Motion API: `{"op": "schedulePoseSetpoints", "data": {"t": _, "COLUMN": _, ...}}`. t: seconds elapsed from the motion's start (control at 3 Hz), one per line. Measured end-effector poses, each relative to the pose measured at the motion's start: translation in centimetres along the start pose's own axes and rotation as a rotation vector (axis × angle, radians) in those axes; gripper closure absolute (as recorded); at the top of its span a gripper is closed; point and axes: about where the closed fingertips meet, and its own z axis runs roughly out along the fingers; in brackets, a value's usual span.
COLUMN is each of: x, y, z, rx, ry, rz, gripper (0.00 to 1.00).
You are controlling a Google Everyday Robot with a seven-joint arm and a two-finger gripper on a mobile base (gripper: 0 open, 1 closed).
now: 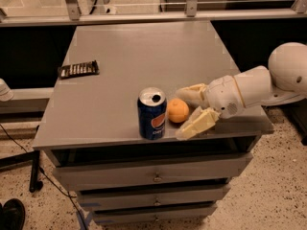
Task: Move orange near pepsi can
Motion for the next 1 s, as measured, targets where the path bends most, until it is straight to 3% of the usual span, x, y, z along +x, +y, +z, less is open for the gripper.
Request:
{"op": "schedulePoseSetpoints", "data": {"t": 0.33, "x": -0.1, "y": 0.0, "z": -0.2, "rx": 0.011, "ry": 0.002, "rz": -0.003, "gripper": 0.0}}
{"op": "schedulePoseSetpoints", "data": {"t": 0.67, "x": -1.3, "y": -0.5, "z": -3.3, "rx": 0.107, "ry": 0.014, "rz": -0.046, "gripper": 0.0}}
{"op": "schedulePoseSetpoints", "data": {"t": 1.0, "x": -3.4, "y": -1.6, "z": -9.1, "rx": 0.266, "ry": 0.0, "rz": -0.123, "gripper": 0.0}}
